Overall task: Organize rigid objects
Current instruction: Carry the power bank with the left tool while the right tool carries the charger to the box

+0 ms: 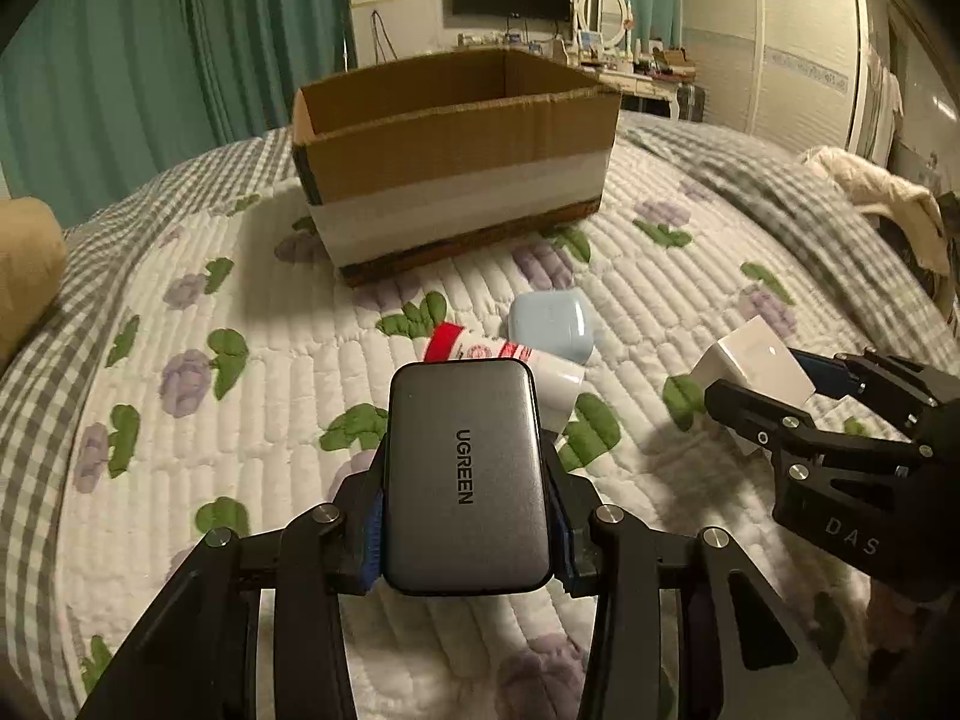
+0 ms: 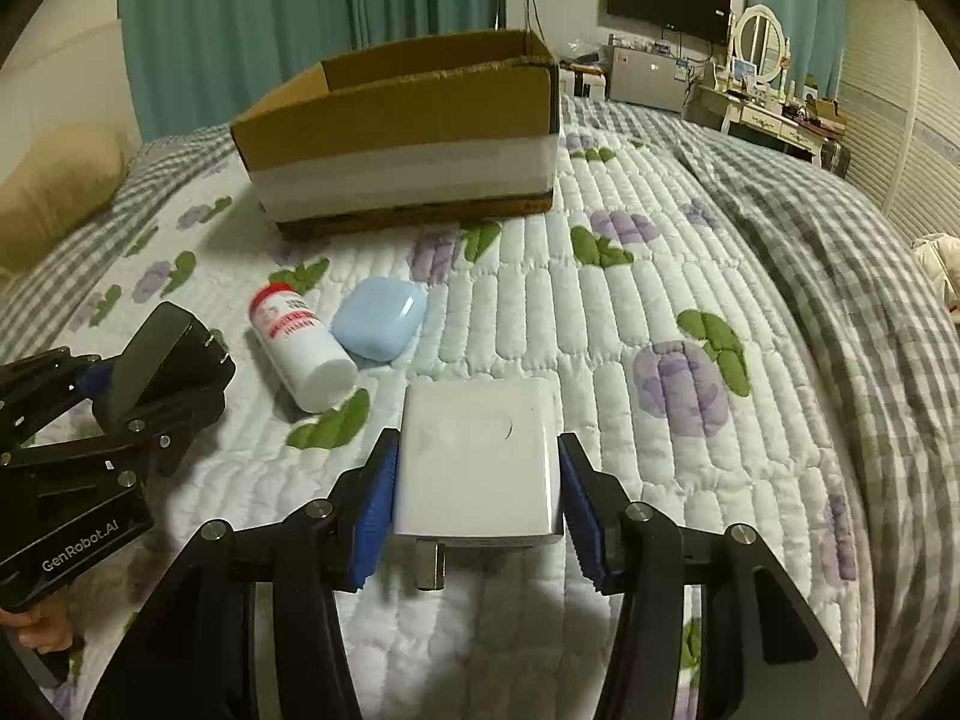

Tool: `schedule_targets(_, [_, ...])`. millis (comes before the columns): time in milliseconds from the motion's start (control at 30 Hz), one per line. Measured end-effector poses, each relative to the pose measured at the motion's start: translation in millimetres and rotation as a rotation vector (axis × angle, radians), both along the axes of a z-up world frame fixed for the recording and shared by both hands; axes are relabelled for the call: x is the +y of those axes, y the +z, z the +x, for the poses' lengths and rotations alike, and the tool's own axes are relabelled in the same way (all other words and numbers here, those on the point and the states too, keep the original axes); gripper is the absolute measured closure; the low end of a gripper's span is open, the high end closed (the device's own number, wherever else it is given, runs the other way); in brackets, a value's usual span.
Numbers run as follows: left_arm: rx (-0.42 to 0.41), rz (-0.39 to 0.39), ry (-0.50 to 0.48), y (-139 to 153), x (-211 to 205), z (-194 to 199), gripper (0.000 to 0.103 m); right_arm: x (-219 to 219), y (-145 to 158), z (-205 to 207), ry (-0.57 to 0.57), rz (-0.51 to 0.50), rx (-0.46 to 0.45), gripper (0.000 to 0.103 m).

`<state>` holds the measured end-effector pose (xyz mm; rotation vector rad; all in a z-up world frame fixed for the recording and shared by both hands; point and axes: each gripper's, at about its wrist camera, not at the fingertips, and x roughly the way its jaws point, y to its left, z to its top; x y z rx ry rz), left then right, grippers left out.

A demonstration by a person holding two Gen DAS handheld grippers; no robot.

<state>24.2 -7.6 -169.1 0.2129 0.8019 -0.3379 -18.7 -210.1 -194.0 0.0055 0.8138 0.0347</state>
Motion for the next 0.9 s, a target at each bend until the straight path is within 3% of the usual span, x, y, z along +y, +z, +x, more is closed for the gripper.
schedule_targets(433, [-0.141,-0.079,0.039,81.4,14.0,-3.4,0.06,15.4,75.4,-15.5,0.024,-0.011,-0.15,0.053])
schedule_targets(700, [-0.166,-0.129,0.059,134.9,21.1,16.5,0.06,11.7,141.6,-12.2,0.024,0.001,-0.266,0.053])
schedule_targets(900, [-0.232,-0.129,0.069,171.4,23.2,33.6,0.06,10.3,179.3,0.0,0.042,-0.011,-0.336,0.053])
